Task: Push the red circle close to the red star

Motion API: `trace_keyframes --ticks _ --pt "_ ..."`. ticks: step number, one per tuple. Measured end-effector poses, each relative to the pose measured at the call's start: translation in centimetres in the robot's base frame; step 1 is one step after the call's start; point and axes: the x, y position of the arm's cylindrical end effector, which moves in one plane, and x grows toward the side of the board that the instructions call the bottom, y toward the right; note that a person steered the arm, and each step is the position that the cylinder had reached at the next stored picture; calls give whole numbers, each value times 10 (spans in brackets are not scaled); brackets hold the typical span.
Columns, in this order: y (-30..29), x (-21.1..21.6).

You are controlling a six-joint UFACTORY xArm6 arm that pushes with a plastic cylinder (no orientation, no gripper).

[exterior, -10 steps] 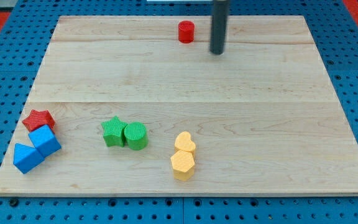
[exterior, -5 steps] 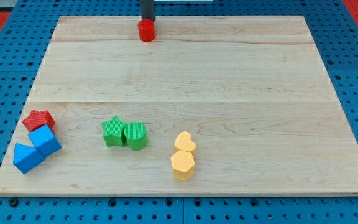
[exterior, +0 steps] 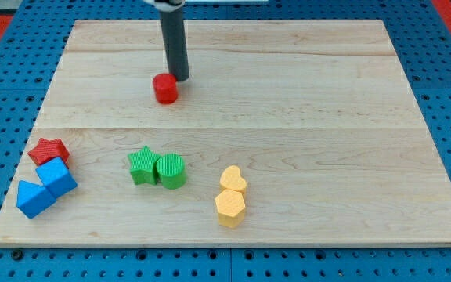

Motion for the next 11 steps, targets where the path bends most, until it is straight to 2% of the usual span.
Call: trace_keyframes --ticks 1,2,5,7,9,11 --pt "-2 36" --pt "1 40" --pt "-114 39" --pt "-165 20" --pt "-157 39" --pt "-143 76"
